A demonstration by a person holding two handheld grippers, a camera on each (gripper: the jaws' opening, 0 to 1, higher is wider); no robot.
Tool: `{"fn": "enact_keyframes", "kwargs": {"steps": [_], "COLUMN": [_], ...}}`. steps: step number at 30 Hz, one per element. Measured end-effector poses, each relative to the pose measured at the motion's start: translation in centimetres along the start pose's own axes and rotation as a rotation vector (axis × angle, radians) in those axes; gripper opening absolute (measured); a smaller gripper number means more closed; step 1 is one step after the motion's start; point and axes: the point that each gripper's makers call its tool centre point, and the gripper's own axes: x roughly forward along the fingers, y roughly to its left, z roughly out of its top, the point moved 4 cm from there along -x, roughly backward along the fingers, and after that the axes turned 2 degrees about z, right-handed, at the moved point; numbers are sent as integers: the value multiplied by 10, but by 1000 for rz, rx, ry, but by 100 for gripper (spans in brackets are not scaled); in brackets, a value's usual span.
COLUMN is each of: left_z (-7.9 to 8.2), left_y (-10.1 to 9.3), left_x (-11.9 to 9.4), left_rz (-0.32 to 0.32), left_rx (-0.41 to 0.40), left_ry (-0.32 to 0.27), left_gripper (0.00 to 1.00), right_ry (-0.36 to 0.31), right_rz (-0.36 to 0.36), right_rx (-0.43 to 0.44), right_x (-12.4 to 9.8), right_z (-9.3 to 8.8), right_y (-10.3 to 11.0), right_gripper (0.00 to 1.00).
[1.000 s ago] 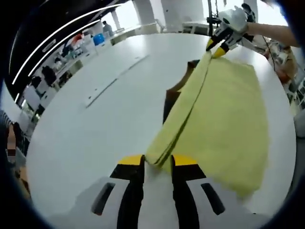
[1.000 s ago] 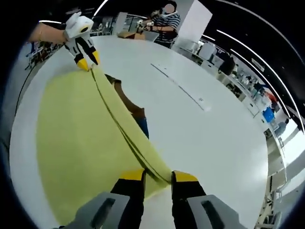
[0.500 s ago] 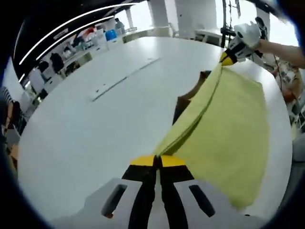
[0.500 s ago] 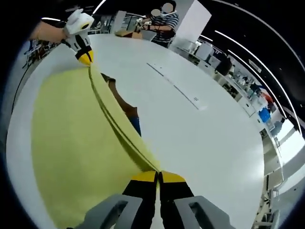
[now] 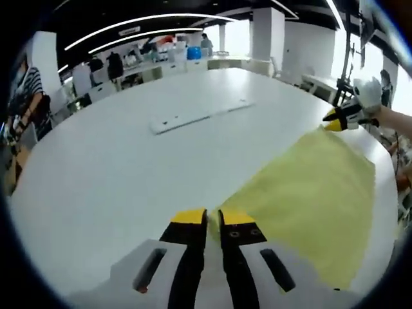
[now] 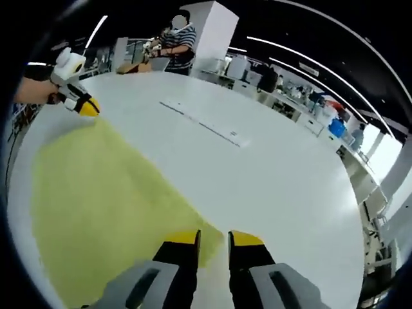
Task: Fold the garment on the visible template until the final outline fits inside the template.
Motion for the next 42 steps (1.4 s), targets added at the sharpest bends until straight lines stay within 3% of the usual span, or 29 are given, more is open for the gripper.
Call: {"fn": "enact_keyframes", "kwargs": {"steps": [2,5,9,12,17,23,31,42], "left_z": [1,3,6,4,2,-4,-15,-37], "left_y": [2,4,1,-1,-3,-12,-22,-41], "left_x": [-3,-8,-17,-27,-44,-66,-84,-105], "left_rz": [3,5,-19,-34,-56,-99,-111,-149], "left_rx": [-9,0,-16,-2,19,15,15,9], "left_ry": [-10,-31,-57,-61,-83,-108,-116,-139], "left_gripper": [18,30,42,51,61,70,81,90], "right_ry": [-6,-12,-43,-50,-53,-64,-23,-18], "right_rz": [15,21,73,102,154,204,288,307], "right_rx": [58,72,159,177,186,178,145,169], "right_x": [-2,-6,-15,-24,-38,-57,-78,-101], "right_z": [0,2,8,11,12,9,-13,-38], "right_y": [0,-1,10,19,33,48,71,85], "right_gripper": [27,37,50,60,69,76,83,86]}}
